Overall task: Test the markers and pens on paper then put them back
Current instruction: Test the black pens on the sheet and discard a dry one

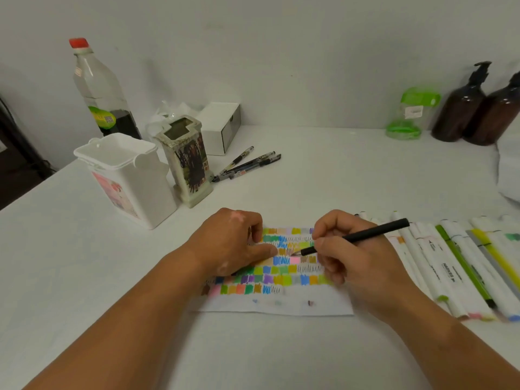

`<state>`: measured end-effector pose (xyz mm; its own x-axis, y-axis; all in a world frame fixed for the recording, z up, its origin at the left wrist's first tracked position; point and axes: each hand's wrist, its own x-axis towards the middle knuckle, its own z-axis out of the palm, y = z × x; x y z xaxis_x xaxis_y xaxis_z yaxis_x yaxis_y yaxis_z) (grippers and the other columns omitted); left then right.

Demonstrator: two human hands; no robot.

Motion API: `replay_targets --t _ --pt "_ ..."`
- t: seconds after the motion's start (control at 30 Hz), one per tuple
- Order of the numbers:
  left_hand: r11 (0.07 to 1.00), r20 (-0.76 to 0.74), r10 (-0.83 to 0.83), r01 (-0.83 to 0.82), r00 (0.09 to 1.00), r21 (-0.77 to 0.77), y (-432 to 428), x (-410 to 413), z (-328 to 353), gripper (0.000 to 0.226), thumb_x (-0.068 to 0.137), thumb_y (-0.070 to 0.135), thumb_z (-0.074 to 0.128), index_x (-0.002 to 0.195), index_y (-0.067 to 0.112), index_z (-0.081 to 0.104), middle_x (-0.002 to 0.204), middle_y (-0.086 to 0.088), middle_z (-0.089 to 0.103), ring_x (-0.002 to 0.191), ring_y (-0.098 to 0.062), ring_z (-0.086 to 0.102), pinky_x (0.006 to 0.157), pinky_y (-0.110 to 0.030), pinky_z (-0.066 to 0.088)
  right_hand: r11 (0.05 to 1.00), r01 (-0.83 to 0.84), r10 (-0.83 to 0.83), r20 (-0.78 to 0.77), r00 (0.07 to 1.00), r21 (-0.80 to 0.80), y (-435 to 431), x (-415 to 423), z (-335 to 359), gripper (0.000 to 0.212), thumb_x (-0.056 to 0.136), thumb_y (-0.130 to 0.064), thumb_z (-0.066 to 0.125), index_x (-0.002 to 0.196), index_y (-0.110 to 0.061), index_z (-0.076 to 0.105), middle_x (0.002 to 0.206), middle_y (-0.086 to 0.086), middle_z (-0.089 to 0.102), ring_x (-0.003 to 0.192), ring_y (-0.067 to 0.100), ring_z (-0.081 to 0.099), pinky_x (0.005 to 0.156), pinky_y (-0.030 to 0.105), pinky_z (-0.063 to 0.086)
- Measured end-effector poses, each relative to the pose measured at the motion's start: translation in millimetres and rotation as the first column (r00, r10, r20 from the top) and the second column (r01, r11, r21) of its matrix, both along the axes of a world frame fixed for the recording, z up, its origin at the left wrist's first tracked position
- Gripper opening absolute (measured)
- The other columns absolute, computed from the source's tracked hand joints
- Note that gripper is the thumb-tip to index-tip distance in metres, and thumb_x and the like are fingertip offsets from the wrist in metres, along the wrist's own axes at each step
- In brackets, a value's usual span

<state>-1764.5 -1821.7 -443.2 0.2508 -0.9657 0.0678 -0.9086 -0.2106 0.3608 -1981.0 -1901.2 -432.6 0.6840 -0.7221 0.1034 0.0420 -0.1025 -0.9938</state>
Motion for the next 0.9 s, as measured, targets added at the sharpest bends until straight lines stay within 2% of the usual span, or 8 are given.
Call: replay_targets --t 0.07,0.13,0.23,0.33,0.47,0.57,0.67,0.9 --pt "0.998 -0.045 -0.022 0.019 0.999 -0.053 0 -1 1 0.037 0.077 0.066 0.070 0.079 0.031 0.059 0.066 0.014 0.055 0.061 -0.007 0.051 0.053 -0.019 0.035 0.994 -0.046 0.046 0.003 0.999 0.103 1 1 -1 0.017 0.075 -0.017 0.055 0.077 -0.013 0.072 0.056 0.009 0.055 0.049 0.019 0.048 0.042 0.028 0.039" --pt "0.994 -0.109 -0.095 0.089 0.989 -0.055 2 -2 3 0.037 0.073 0.067 0.072 0.081 0.033 0.060 0.064 0.013 0.053 0.061 -0.005 0.050 0.052 -0.015 0.034 0.989 -0.087 0.090 -0.025 0.996 0.118 2 2 -2 0.020 0.073 -0.016 0.055 0.077 -0.010 0.074 0.061 0.014 0.063 0.053 0.022 0.056 0.044 0.030 0.046" --pt "0.986 -0.130 -0.161 0.166 0.978 0.023 2 -5 3 0.037 0.067 0.066 0.078 0.082 0.038 0.059 0.064 0.013 0.050 0.060 -0.003 0.048 0.052 -0.015 0.035 0.996 -0.089 0.087 -0.164 0.983 -0.005 7 5 -4 0.010 0.071 -0.018 0.064 0.073 -0.015 0.073 0.058 0.012 0.064 0.049 0.020 0.059 0.048 0.028 0.050" --pt "0.993 -0.107 -0.111 0.116 0.988 0.036 -1 -5 1 0.040 0.068 0.065 0.078 0.087 0.035 0.060 0.067 0.015 0.050 0.060 -0.006 0.047 0.055 -0.019 0.034 0.998 -0.056 0.047 -0.218 0.975 -0.032 11 6 -5 0.005 0.071 -0.021 0.067 0.069 -0.016 0.069 0.054 0.006 0.063 0.044 0.017 0.057 0.045 0.026 0.047" --pt "0.998 -0.074 -0.058 0.060 0.996 0.023 -2 -2 0 0.042 0.070 0.067 0.075 0.091 0.033 0.061 0.070 0.017 0.048 0.063 -0.005 0.046 0.054 -0.021 0.032 0.994 -0.068 0.039 -0.295 0.955 -0.090 14 7 -7 0.021 0.085 -0.007 0.069 0.069 -0.020 0.069 0.057 0.006 0.066 0.045 0.014 0.059 0.045 0.022 0.049" --pt "0.997 -0.082 -0.065 0.068 0.994 0.033 -2 -2 0 0.044 0.069 0.068 0.075 0.092 0.033 0.061 0.071 0.019 0.048 0.064 -0.006 0.047 0.055 -0.021 0.032 0.986 -0.045 -0.016 -0.361 0.932 -0.160 15 11 -9 0.021 0.085 -0.009 0.071 0.070 -0.024 0.070 0.058 0.003 0.067 0.044 0.011 0.060 0.045 0.020 0.049" --pt "0.996 -0.093 -0.066 0.072 0.993 0.054 -2 -1 1 0.048 0.066 0.070 0.076 0.092 0.033 0.059 0.075 0.016 0.052 0.067 -0.007 0.050 0.056 -0.021 0.035 0.978 -0.035 -0.049 -0.386 0.921 -0.208 15 12 -11 0.018 0.083 -0.016 0.075 0.072 -0.029 0.071 0.059 -0.005 0.068 0.044 0.006 0.060 0.045 0.015 0.047" --pt "0.996 -0.101 -0.053 0.060 0.993 0.067 -3 -1 1 0.048 0.065 0.070 0.077 0.091 0.035 0.058 0.077 0.018 0.054 0.068 -0.007 0.052 0.055 -0.020 0.036 0.971 -0.077 -0.023 -0.406 0.914 -0.228 15 11 -9 0.019 0.084 -0.015 0.074 0.073 -0.029 0.072 0.060 -0.004 0.069 0.043 0.009 0.060 0.046 0.016 0.048"
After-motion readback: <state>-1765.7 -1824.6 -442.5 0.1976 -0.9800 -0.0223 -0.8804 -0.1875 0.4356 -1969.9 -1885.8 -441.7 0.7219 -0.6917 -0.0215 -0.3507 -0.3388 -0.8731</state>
